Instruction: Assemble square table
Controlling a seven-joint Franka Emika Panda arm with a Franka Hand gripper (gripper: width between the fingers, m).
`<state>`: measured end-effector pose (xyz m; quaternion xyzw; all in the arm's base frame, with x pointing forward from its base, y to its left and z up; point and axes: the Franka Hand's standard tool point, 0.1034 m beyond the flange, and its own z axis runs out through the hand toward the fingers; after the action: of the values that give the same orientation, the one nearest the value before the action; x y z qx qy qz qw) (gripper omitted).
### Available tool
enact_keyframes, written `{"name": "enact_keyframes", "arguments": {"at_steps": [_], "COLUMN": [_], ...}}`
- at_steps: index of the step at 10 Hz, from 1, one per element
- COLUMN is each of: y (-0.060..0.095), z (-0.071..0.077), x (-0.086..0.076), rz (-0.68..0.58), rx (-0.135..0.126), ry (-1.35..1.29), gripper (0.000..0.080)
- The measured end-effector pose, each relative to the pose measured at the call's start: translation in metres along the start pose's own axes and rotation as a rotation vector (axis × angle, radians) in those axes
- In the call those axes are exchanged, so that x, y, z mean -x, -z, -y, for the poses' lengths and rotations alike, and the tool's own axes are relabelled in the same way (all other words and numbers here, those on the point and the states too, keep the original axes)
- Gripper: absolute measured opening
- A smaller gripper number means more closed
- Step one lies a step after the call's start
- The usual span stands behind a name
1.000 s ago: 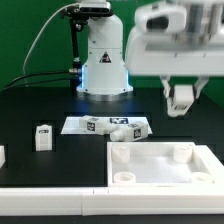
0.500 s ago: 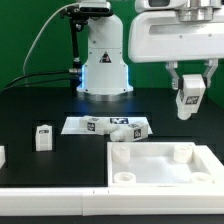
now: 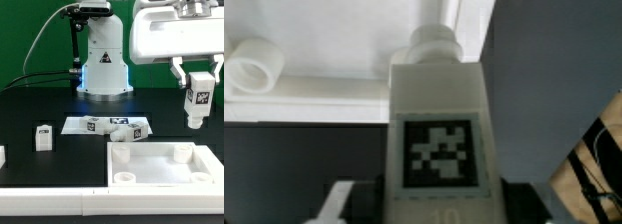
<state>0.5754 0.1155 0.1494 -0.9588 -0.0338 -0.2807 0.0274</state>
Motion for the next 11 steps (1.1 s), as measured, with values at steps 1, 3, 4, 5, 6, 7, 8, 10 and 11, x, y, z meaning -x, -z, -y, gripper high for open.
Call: {"name": "enact_keyframes", "arguments": {"at_steps": [1, 3, 4, 5, 6, 7, 8, 10, 11], "y": [-0.011, -0.021, -0.022, -0.022, -0.026, -0.036, -0.043, -0.054, -0.058], "z": [0.0, 0.007, 0.006, 0.005, -0.001, -0.016, -0.016, -0.013, -0.011], "x": [0.0, -0.017, -0.015, -0.015, -0.017, -0.027, -0.039, -0.038, -0.033], "rz": [-0.046, -0.064, -0.059, -0.058, -0.053, -0.049, -0.05, -0.051, -0.044], "rx": [0.004, 0.002, 0.005, 0.006, 0.013, 0.03, 0.031, 0.03, 0.029], "ry": [0.014, 0.071, 0.064, 0.059, 0.096, 0.112, 0.11, 0.113, 0.115], "gripper": [0.0285, 0.0285, 0.0285, 0.0285, 0.0285, 0.0285, 0.0285, 0.0285, 0.0285]}}
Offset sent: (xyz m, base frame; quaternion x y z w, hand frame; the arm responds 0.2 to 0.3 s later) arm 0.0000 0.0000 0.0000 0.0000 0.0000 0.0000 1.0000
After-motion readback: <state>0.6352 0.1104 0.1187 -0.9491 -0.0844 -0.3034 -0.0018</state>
